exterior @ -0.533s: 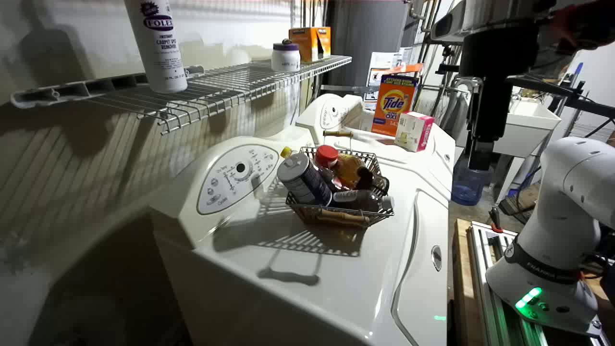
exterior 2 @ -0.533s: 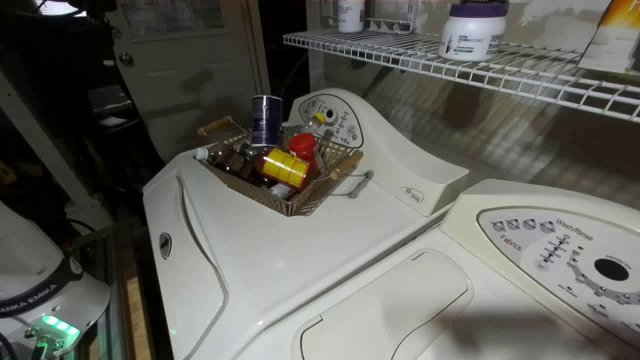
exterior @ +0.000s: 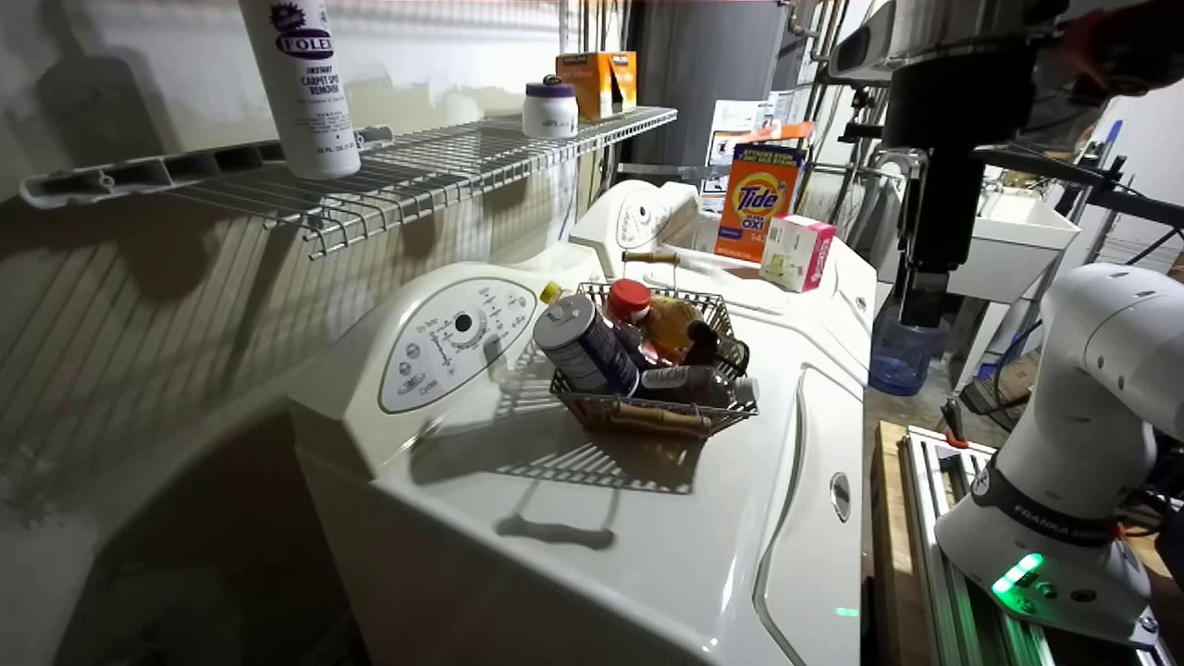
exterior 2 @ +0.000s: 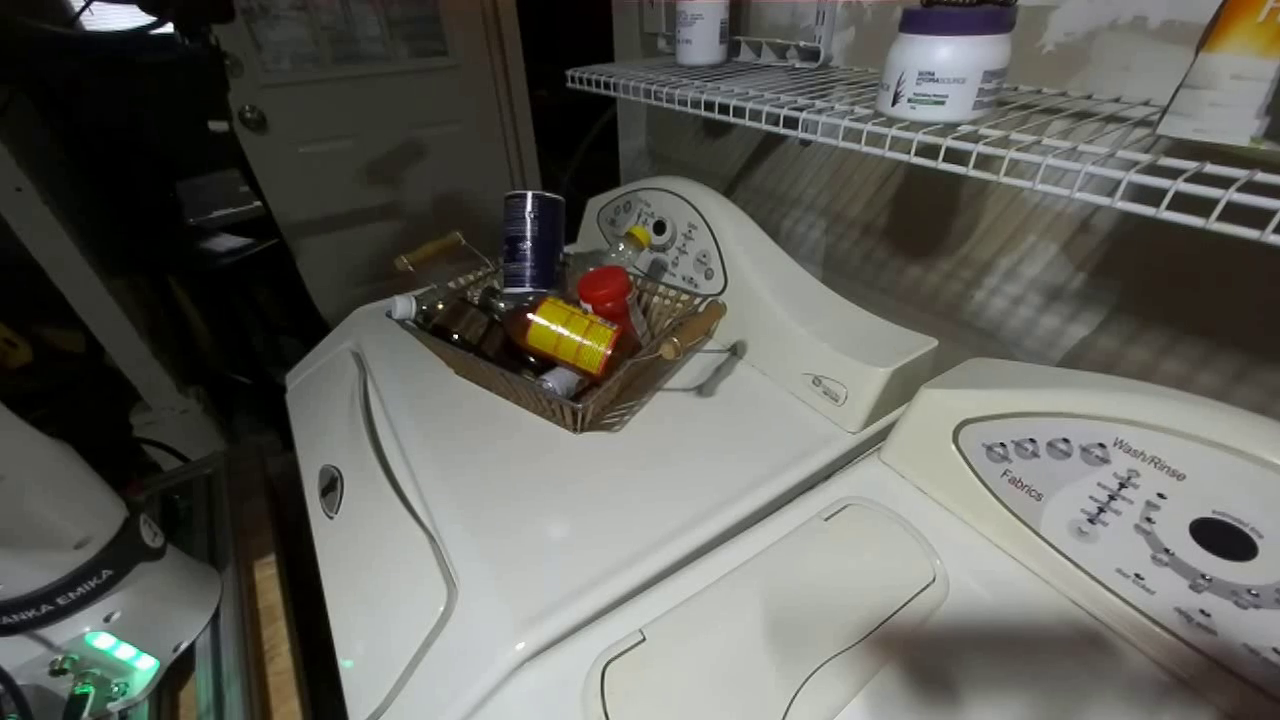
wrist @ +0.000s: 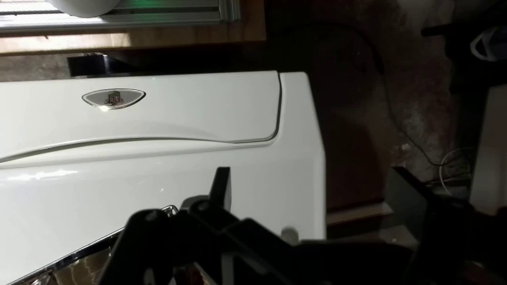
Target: Move the black canister to the shelf
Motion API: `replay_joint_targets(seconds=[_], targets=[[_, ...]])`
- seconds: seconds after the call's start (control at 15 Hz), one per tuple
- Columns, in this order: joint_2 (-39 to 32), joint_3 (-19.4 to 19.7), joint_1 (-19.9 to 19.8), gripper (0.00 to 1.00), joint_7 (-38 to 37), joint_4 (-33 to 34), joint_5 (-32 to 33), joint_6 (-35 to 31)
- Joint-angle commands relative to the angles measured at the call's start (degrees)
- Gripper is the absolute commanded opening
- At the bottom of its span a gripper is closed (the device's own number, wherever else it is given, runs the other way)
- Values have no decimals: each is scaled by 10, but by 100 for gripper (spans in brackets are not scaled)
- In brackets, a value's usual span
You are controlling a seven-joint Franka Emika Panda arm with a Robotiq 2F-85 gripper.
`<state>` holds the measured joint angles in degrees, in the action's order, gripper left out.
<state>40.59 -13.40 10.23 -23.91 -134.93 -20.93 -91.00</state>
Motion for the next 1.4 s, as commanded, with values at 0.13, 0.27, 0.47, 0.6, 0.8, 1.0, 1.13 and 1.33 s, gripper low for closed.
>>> replay_joint_targets(seconds=[0.13, 0.27, 0.47, 0.6, 0.8, 1.0, 1.13, 1.33], targets=[[-63, 18, -44, 100, 57, 41, 38, 5], [-98, 21, -55, 100, 102, 63, 82, -15], [-159, 21, -52, 100, 164, 103, 149, -56], [-196, 21, -45, 100, 198, 127, 180, -93], [-239, 21, -35, 100, 234, 157, 208, -149], [-230, 28, -31, 100, 224, 141, 195, -158], [-246, 28, -30, 100, 228, 153, 197, -162], [-246, 32, -29, 100, 245, 144, 194, -185]])
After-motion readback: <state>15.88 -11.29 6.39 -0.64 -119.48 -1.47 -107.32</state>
